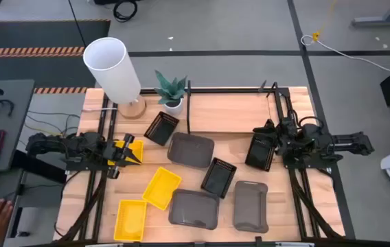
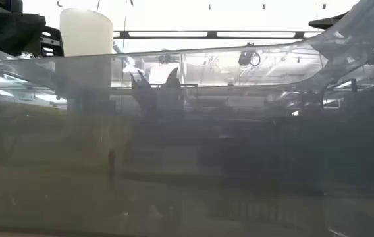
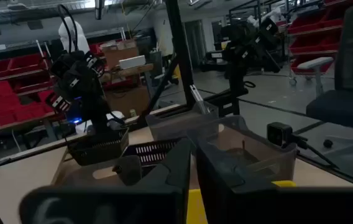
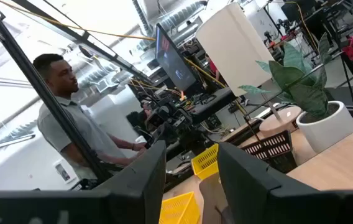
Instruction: Stack baskets on shelf by color
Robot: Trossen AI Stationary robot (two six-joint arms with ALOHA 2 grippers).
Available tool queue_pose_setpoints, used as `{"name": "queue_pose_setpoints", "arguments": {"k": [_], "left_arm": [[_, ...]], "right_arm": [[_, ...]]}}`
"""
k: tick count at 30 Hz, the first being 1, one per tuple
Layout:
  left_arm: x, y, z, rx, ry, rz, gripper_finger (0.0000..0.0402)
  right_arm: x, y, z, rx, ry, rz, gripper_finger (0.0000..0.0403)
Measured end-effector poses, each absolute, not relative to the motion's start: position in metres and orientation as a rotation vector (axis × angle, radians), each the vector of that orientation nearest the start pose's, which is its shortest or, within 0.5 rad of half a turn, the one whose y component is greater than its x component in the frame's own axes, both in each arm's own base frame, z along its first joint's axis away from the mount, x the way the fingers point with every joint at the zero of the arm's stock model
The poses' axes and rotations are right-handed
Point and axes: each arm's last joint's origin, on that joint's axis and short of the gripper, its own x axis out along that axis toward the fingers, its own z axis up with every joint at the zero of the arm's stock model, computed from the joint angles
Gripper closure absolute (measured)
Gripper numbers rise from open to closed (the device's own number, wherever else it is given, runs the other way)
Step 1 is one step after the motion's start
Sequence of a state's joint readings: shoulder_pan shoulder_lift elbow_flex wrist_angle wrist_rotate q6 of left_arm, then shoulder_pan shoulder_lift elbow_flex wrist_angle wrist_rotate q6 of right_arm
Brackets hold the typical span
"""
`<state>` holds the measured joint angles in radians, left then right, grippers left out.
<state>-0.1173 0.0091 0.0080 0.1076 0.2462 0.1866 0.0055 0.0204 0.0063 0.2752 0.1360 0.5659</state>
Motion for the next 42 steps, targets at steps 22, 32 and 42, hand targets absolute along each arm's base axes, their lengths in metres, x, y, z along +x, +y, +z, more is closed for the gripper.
{"name": "queue_pose_setpoints", "arguments": {"k": [22,32,42], "left_arm": [[0.0949,-0.0183,0.1758,0.191,-0.140,-0.352,0.0367],[0.0949,-0.0183,0.1759,0.191,-0.141,-0.352,0.0374],[0.0949,-0.0183,0.1758,0.191,-0.140,-0.352,0.0369]], "right_arm": [[0.0951,-0.0034,0.1903,0.580,-0.291,-0.053,0.0253],[0.0951,-0.0034,0.1903,0.580,-0.291,-0.053,0.0253],[0.0951,-0.0034,0.1903,0.580,-0.291,-0.053,0.0253]]}}
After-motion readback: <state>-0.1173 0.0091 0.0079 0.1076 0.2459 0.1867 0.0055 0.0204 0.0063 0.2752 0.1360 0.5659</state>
